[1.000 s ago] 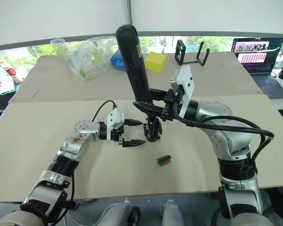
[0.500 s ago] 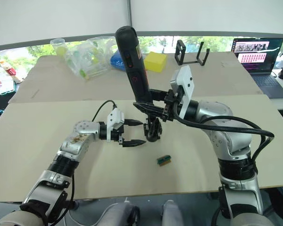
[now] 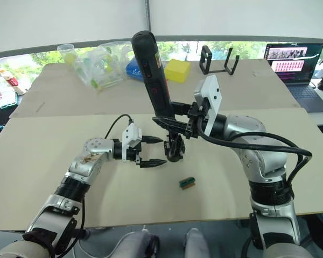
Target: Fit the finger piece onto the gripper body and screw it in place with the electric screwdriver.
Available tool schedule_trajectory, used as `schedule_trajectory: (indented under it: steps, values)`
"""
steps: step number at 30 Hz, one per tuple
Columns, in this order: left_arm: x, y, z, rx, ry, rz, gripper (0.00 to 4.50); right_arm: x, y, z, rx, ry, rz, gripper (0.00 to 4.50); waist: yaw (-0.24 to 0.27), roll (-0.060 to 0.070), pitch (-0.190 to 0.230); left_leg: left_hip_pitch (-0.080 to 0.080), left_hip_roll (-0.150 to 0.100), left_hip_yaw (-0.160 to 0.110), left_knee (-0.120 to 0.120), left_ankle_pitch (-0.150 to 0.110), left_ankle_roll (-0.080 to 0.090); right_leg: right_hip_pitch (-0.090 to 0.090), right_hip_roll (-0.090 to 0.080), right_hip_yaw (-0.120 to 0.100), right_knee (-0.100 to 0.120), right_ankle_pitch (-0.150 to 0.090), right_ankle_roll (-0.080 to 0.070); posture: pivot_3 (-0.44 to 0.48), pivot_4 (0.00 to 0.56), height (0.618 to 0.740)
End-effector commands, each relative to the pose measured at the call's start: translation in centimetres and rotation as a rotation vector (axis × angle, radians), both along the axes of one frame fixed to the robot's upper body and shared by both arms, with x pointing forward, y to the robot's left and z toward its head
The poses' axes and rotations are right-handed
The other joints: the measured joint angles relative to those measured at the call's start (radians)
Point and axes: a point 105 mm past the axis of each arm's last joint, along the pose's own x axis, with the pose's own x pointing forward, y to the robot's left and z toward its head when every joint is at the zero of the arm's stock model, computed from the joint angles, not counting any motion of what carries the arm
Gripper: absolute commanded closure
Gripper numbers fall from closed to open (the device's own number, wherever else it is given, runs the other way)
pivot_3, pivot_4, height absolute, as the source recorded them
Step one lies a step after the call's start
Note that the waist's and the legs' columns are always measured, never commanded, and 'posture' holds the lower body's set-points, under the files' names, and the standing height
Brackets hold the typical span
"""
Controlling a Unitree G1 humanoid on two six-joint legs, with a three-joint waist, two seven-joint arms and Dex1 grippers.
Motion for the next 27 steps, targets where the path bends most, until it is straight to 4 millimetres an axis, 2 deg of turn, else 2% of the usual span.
schedule_trajectory:
  steps: [1, 16, 27]
  values:
    - [0.0, -0.2, 1.1, -0.016, -0.050, -0.013, 0.00, -1.0, 0.4, 2.4, 0.031, -0.101, 0.032, 2.59, 0.000, 0.000, 0.000, 0.000, 0.000, 0.000, 0.000, 0.000, 0.000, 0.000, 0.000, 0.000, 0.000, 0.000, 0.000, 0.000, 0.150, 0.740]
    - [0.1, -0.2, 1.0, -0.015, -0.048, -0.007, 0.00, -0.9, 0.3, 1.1, 0.047, -0.065, 0.023, 2.59, 0.000, 0.000, 0.000, 0.000, 0.000, 0.000, 0.000, 0.000, 0.000, 0.000, 0.000, 0.000, 0.000, 0.000, 0.000, 0.000, 0.150, 0.740]
    - [0.5, -1.1, -0.1, 0.009, -0.042, -0.007, 0.00, -0.5, -0.1, 0.6, 0.079, -0.050, -0.020, 2.59, 0.001, 0.000, 0.000, 0.001, 0.000, 0.000, 0.000, 0.000, 0.000, 0.001, 0.000, 0.000, 0.000, 0.000, 0.000, 0.000, 0.150, 0.740]
